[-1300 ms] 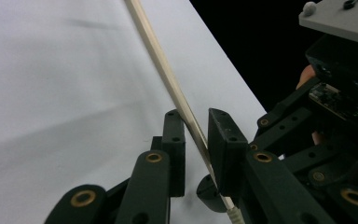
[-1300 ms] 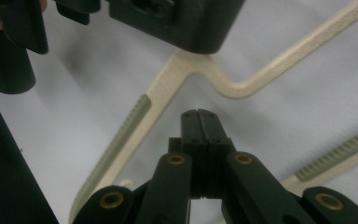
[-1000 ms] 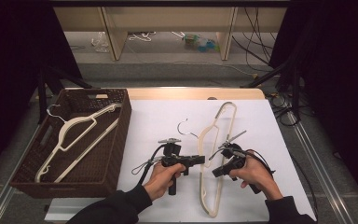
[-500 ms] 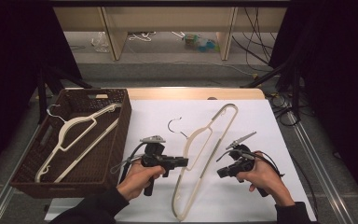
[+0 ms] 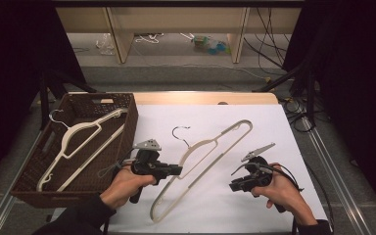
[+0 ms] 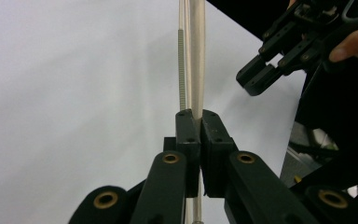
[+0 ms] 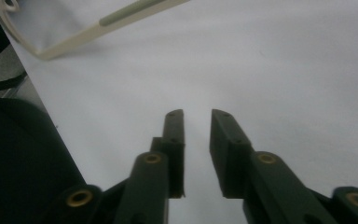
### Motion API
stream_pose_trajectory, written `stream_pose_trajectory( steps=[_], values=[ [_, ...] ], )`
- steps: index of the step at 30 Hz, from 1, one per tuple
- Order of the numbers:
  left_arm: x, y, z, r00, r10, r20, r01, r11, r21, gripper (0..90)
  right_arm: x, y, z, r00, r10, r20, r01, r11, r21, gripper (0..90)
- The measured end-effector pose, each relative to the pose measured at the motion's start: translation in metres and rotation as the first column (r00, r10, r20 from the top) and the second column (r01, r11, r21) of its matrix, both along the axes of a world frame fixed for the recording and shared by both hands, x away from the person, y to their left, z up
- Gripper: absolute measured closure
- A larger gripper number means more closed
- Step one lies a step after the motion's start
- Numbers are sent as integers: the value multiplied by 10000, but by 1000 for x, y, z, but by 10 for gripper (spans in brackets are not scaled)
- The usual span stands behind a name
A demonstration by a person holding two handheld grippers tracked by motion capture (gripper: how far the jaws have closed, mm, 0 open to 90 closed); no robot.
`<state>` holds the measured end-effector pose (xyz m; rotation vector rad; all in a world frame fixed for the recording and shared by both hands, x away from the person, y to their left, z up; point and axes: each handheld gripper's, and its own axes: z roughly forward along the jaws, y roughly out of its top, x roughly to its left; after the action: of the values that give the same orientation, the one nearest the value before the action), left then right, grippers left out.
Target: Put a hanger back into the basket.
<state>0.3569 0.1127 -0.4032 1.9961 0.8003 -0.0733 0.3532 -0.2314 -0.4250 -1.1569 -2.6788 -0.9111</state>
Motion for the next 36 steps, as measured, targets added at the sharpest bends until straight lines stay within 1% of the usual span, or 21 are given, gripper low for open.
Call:
stream_pose_trajectory(
  steps=[1,2,5,6,8,9,11,12,13,14,17,19,20,21,22,25,28,32,33,34,36],
  values=[
    [-1,1,2,10000,9,62,-10,9999,109,871,-2,0,1,9999,-72,109,72,10000,2,690],
    [-1,2,3,10000,-29,79,28,9998,198,871,-3,0,1,9995,-211,214,212,9998,-25,676],
    [-2,5,5,9995,-215,245,197,9974,688,871,-7,-1,3,9990,-67,450,66,10000,20,662],
    [-2,6,5,9990,-328,304,300,9957,880,871,-8,-1,3,9991,-28,431,29,10000,-1,659],
    [-4,9,7,9984,-414,388,373,9941,1021,872,-12,-1,3,9990,56,443,-58,10000,37,659],
    [-4,11,8,9986,-377,379,339,9948,956,872,-13,-1,3,9992,75,404,-76,10000,21,659],
    [-5,13,10,9981,-348,502,293,9939,1063,871,-14,-1,2,9993,100,367,-101,9999,6,658],
    [-5,14,11,9969,-421,657,336,9916,1247,871,-14,-1,1,9992,111,381,-111,9999,2,658],
    [-6,14,10,9965,-473,689,371,9890,1430,871,-15,-1,0,9991,100,402,-100,10000,3,658],
    [-7,14,9,9966,-500,659,394,9874,1531,871,-16,-1,-1,9994,156,308,-156,9999,-11,658],
    [-8,13,6,9955,-653,683,514,9807,1885,871,-16,-2,-2,9994,132,309,-131,9999,-4,658],
    [-9,13,7,9956,-627,690,493,9823,1810,871,-17,-3,-2,9995,144,278,-143,9999,-28,658],
    [-9,14,8,9944,-659,820,496,9810,1875,871,-17,-3,-3,9994,115,329,-117,9999,50,659],
    [-9,14,9,9950,-668,749,519,9812,1857,871,-17,-3,-3,9994,125,309,-126,9999,52,659],
    [-10,14,10,9947,-628,810,462,9804,1917,871,-17,-3,-3,9996,132,264,-133,9999,40,659],
    [-9,17,19,9926,-702,988,469,9741,2213,871,-17,-4,-4,9997,144,201,-144,9999,28,659],
    [-7,22,33,9939,-450,1010,209,9735,2278,871,-18,-4,-4,9998,133,163,-134,9999,25,659],
    [-4,28,55,9924,-385,1165,47,9606,2780,871,-18,-5,-5,9998,102,154,-103,9999,33,659],
    [-4,29,61,9921,-302,1218,-50,9603,2790,871,-18,-5,-5,9998,127,136,-128,9999,16,659],
    [-5,30,68,9906,-297,1334,-100,9578,2871,871,-18,-5,-5,9999,122,89,-122,9999,12,658],
    [-5,33,81,9891,-193,1463,-227,9596,2804,871,-18,-5,-6,9999,143,73,-143,9999,19,656]
  ],
)
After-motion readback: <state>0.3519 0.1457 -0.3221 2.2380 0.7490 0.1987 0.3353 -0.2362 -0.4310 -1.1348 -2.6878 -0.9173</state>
